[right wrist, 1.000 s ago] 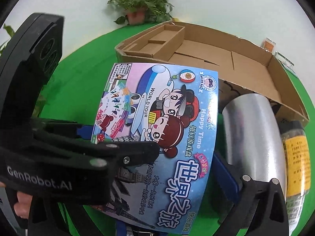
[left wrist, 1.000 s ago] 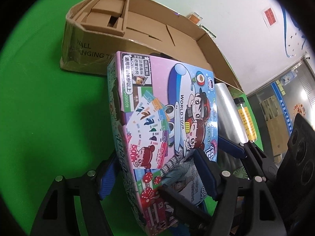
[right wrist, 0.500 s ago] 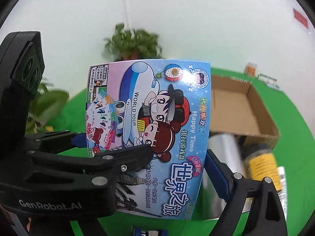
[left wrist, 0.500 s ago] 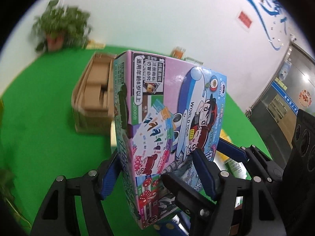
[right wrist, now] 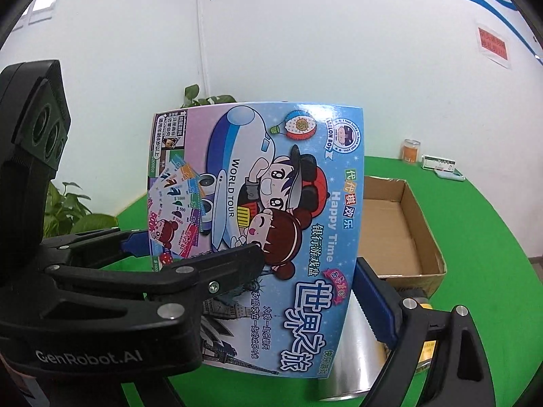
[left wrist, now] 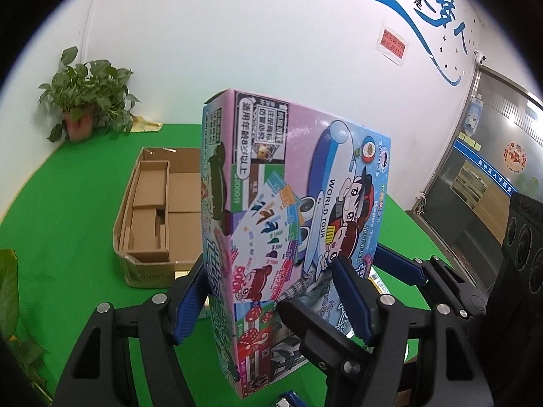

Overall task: Organize rigid objects
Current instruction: 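Carry the game box with the left gripper over the large cardboard box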

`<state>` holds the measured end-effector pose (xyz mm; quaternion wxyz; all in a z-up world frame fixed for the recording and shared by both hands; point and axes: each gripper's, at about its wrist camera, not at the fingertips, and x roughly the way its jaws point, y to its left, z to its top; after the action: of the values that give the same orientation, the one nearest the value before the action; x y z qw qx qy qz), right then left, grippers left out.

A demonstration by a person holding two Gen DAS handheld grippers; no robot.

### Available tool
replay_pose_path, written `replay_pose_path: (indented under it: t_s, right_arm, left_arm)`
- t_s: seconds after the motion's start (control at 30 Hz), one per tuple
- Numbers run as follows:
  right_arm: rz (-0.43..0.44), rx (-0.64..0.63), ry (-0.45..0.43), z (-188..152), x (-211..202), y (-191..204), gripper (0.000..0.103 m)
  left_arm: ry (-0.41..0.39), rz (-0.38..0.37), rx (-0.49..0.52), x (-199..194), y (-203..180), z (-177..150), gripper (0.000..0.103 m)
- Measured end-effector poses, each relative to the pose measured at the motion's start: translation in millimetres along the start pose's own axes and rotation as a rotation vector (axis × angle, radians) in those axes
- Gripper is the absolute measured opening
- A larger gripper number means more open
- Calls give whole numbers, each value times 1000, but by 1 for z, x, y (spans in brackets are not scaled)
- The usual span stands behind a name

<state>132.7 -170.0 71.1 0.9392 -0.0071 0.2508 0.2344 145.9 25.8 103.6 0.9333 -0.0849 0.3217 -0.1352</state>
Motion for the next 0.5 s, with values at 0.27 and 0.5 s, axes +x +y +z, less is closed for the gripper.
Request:
replay_pose_path:
  t_s: [0.27,0.5]
  right_arm:
    - [-13,12,-17,17,6,-6,90]
    - [-29,-4,-41,32,13,0,90]
  left_arm:
    - [-14,-8,16,3,-3,12,71]
    - [-45,-21,17,2,0,24,71]
